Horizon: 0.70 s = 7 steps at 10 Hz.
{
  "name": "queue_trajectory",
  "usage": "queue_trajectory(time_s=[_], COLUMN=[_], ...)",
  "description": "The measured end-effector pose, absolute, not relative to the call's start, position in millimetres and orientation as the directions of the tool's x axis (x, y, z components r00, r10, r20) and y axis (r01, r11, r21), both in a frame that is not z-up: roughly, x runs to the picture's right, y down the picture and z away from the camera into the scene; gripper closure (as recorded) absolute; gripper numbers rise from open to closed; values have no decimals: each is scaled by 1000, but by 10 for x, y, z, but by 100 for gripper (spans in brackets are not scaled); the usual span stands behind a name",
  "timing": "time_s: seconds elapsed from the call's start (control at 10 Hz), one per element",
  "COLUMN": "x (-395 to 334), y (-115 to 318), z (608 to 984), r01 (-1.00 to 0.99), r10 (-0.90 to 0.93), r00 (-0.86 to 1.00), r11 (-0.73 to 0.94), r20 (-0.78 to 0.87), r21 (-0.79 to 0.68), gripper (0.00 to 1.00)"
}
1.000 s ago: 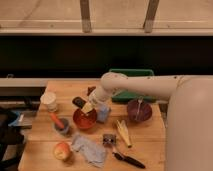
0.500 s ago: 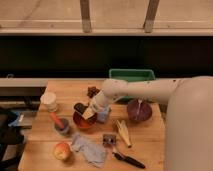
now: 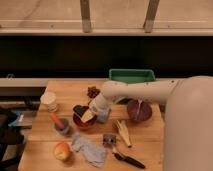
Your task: Place eraser in red bowl
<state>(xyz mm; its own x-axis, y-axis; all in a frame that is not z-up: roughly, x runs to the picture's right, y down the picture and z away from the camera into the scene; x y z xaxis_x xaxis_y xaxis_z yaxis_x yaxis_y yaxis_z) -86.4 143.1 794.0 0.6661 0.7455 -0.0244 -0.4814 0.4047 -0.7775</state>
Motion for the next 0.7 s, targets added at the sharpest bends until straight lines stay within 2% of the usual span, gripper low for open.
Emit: queue_trajectory(time_s=[0.7], x=[-784], y=[1032], z=[7843], r01=[-510], r10=[741], r00=[671], r11=[473], r20=[12], r21=[-719], gripper=[20])
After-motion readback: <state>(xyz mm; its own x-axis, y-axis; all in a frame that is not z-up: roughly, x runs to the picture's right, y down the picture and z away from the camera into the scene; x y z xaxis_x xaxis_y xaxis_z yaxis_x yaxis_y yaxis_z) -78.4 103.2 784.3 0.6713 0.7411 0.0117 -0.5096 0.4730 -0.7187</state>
